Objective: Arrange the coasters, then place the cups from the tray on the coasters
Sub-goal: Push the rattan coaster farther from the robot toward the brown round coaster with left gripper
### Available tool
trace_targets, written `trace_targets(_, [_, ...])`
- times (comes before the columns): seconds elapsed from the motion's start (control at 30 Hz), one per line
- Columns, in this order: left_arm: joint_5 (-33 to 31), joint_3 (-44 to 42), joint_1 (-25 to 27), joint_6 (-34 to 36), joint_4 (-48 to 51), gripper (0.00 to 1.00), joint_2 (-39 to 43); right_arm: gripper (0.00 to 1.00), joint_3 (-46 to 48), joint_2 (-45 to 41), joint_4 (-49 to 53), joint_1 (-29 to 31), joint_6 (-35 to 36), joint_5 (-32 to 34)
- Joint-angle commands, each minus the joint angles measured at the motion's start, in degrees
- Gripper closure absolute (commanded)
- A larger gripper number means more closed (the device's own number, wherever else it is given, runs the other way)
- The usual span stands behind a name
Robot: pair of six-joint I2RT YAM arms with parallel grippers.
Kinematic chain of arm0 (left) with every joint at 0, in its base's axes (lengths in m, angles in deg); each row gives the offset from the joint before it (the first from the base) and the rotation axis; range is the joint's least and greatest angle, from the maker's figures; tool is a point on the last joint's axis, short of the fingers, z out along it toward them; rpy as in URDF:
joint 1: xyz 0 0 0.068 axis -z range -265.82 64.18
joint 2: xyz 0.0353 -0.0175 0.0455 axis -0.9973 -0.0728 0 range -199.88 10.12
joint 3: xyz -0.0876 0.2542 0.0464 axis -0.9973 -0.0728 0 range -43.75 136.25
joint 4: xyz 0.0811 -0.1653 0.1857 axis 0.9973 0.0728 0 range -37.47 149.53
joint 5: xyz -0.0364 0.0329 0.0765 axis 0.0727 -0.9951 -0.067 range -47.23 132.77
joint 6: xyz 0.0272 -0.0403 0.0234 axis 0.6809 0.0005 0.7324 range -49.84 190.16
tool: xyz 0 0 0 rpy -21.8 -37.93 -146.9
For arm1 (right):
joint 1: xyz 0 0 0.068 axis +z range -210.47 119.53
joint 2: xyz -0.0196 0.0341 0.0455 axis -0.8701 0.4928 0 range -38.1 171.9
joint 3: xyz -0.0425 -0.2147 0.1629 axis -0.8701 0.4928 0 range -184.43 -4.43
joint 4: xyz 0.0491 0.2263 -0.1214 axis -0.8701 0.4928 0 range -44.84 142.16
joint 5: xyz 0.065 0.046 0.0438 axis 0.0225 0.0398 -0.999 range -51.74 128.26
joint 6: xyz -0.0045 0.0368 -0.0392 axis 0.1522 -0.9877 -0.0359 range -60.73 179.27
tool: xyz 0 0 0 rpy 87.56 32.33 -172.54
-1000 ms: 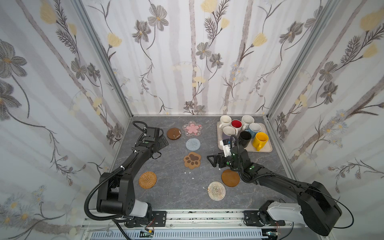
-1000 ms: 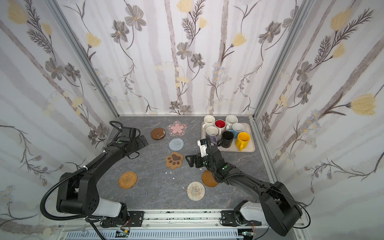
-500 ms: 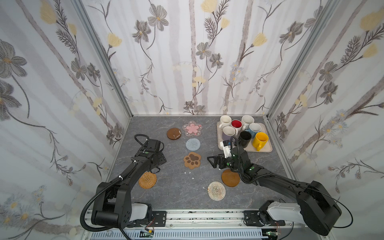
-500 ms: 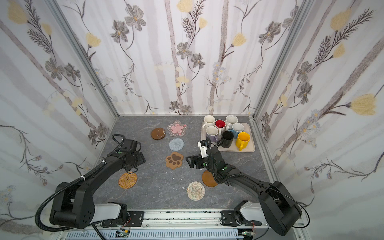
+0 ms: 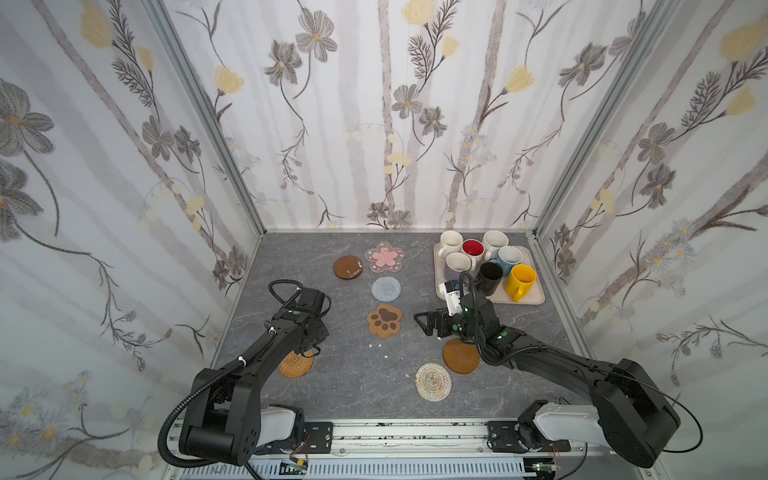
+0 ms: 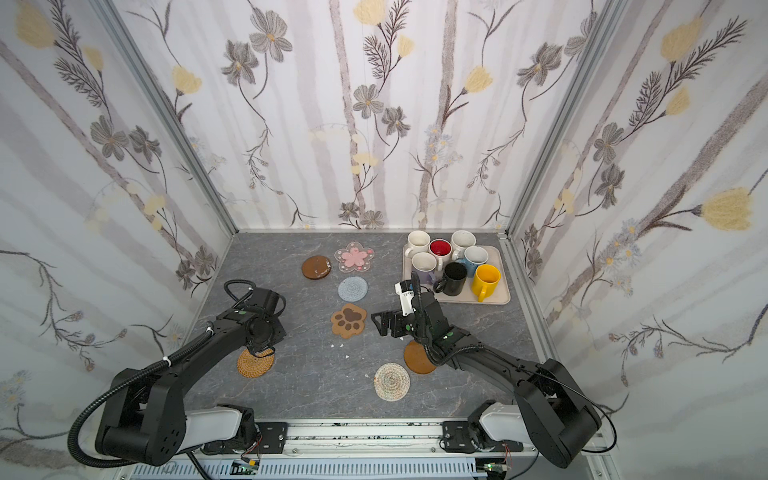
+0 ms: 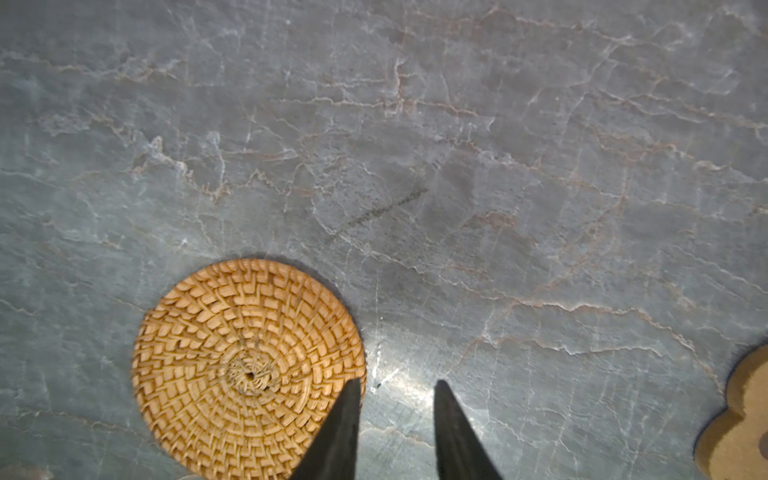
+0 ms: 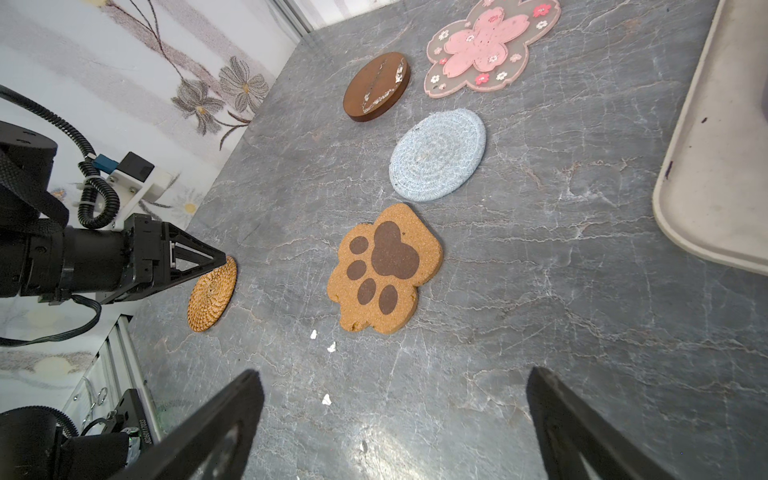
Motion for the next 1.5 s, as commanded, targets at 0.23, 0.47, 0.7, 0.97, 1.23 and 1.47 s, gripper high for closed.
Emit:
trace_targets(0.23, [-2.4, -5.9, 0.3, -11.3, 1.1, 1.0, 1.9, 0.0, -0.5, 0.9, -1.3, 0.0, -0.3, -1.9])
trace_targets(0.47, [-3.9, -6.7, 0.7, -12.6, 1.1, 0.85, 3.4, 0.0, -0.4, 0.9, -1.3, 0.0, -0.4, -1.9])
trace_targets(0.7, [-2.8, -7.5, 0.7, -12.9, -0.2, 0.86, 0.5, 0.0, -0.2, 0.1, -0.8, 0.0, -0.1, -1.0])
trace_targets(0.97, [1.3, -9.1, 1.5, -11.8, -4.6, 0.76, -2.1, 0.0, -0.4, 0.2, -0.8, 0.0, 0.0, -1.1])
trace_targets(1.23, [2.9, -4.7, 5.5, -11.8, -8.2, 0.74, -6.6, 0.0, -0.4, 0.7, -0.9, 0.0, -0.1, -1.0])
trace_targets(1.47, [4.3, 2.7, 8.7, -12.0, -10.8, 0.74, -14.3, 0.0, -0.4, 0.4, -0.5, -0.1, 0.2, -0.3])
